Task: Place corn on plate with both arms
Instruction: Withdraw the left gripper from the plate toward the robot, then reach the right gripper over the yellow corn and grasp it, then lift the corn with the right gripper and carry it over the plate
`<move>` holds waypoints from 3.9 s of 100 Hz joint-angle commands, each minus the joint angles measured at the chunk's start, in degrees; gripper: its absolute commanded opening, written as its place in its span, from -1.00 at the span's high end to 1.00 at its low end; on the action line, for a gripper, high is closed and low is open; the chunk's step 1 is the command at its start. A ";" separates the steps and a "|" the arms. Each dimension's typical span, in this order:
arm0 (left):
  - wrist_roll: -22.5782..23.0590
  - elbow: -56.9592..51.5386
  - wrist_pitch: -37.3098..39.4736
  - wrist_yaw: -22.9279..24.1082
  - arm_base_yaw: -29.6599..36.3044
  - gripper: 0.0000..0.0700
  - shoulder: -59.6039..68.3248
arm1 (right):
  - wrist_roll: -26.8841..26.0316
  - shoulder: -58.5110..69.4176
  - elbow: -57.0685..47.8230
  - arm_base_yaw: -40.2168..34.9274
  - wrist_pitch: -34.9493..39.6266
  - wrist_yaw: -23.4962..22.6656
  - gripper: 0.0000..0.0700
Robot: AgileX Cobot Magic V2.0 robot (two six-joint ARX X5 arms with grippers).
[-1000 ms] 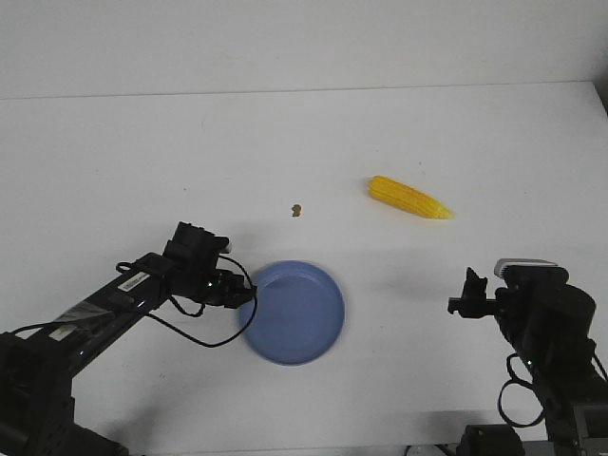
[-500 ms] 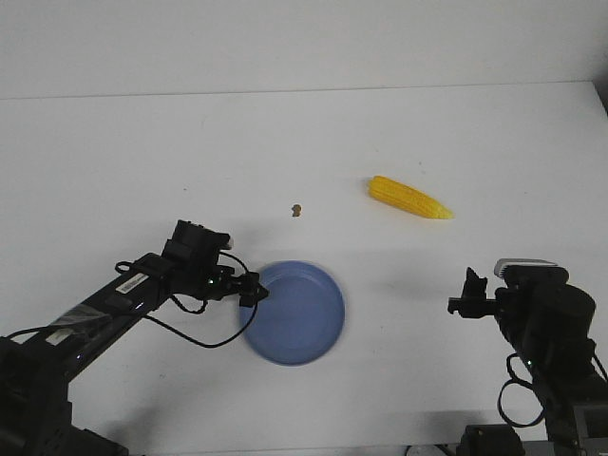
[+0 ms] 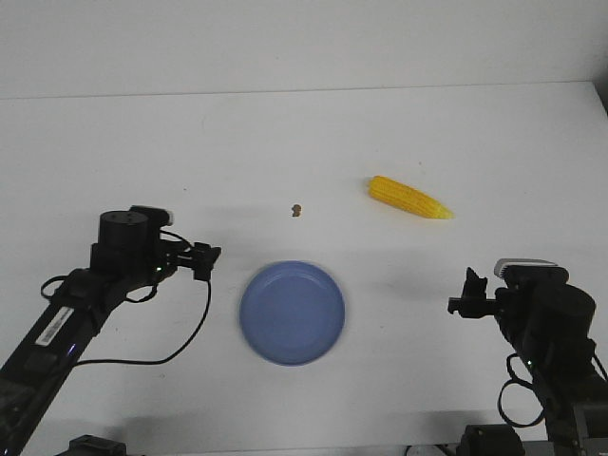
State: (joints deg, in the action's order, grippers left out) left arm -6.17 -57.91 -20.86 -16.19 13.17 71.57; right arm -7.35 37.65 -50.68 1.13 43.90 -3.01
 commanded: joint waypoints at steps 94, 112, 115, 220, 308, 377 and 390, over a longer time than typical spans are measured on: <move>4.00 -0.52 -7.78 14.67 -0.52 -0.47 -8.66 | 20.70 38.29 -13.86 -3.93 -5.31 -4.90 -0.23; 3.98 -0.52 -7.80 14.67 -0.50 -0.47 -8.66 | 27.74 49.53 -24.02 -4.17 -3.93 -4.63 -0.24; 3.96 -0.52 -7.80 14.67 -0.50 -0.47 -8.66 | 28.81 51.04 -25.59 -4.17 -3.56 -4.52 -0.24; 3.74 -0.52 -7.87 14.64 -0.50 -0.47 -8.66 | 40.87 68.65 -34.29 -4.07 -12.17 -9.03 -0.24; 3.54 -0.52 -8.22 14.64 -0.50 -0.47 -8.66 | 38.07 75.34 -34.40 -2.56 -14.69 -12.20 0.79; 3.58 -0.52 -8.24 14.64 -0.50 -0.47 -8.66 | 31.17 64.46 -34.40 -12.81 1.40 -19.50 0.89; 3.58 -0.52 -8.26 14.64 -0.50 -0.47 -8.66 | 29.94 63.17 -34.40 -18.84 5.57 -19.17 0.89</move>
State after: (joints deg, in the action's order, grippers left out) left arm -2.44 -57.91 -29.17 -1.61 12.51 62.28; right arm 24.08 101.51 -83.96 -15.33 48.18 -22.13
